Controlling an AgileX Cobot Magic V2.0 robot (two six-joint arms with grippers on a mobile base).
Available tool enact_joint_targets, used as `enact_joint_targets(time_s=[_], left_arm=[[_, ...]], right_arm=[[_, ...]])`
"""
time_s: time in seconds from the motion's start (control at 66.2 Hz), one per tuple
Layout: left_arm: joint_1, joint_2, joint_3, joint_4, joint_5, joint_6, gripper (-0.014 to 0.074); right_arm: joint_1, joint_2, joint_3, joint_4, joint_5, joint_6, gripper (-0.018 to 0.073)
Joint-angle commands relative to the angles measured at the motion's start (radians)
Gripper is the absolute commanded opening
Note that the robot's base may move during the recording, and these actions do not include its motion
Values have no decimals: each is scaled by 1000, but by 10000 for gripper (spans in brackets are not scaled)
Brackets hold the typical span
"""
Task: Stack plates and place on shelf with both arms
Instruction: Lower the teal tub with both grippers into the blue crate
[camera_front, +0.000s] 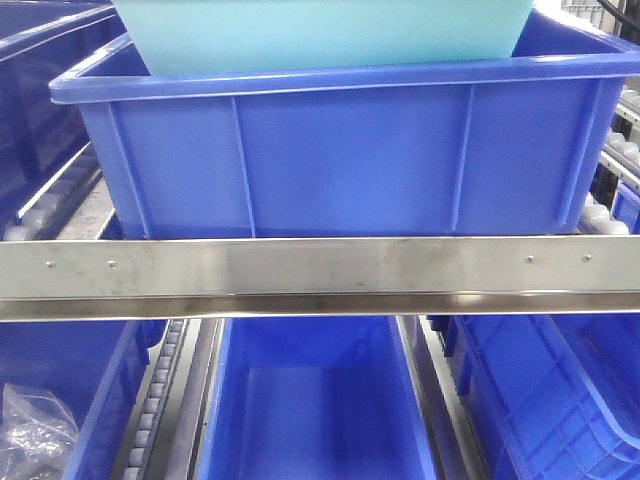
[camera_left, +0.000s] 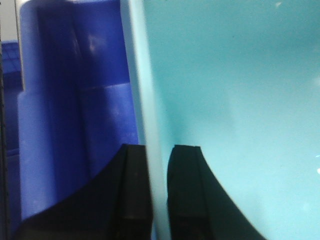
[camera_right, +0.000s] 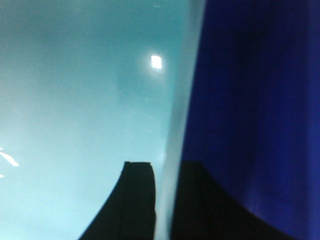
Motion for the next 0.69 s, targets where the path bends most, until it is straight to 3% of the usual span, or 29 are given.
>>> enact_joint_targets(time_s=[0.0,0.468,0.574,0.68], left_arm=[[-34,-41,-40,-94,-55,11,87],[-34,-11,-40,-100,-43,11,89],[-34,-11,-40,-100,-34,11,141],[-34,-11,-40,-100,-21,11,293]], right_arm=[[30,-54,-40,143,-107,-20,55],[30,-35,-40,94,-91,-43,72],[30,-34,-40,94,-92,-72,196],[30,-34,-40,94,-105,-72,396]])
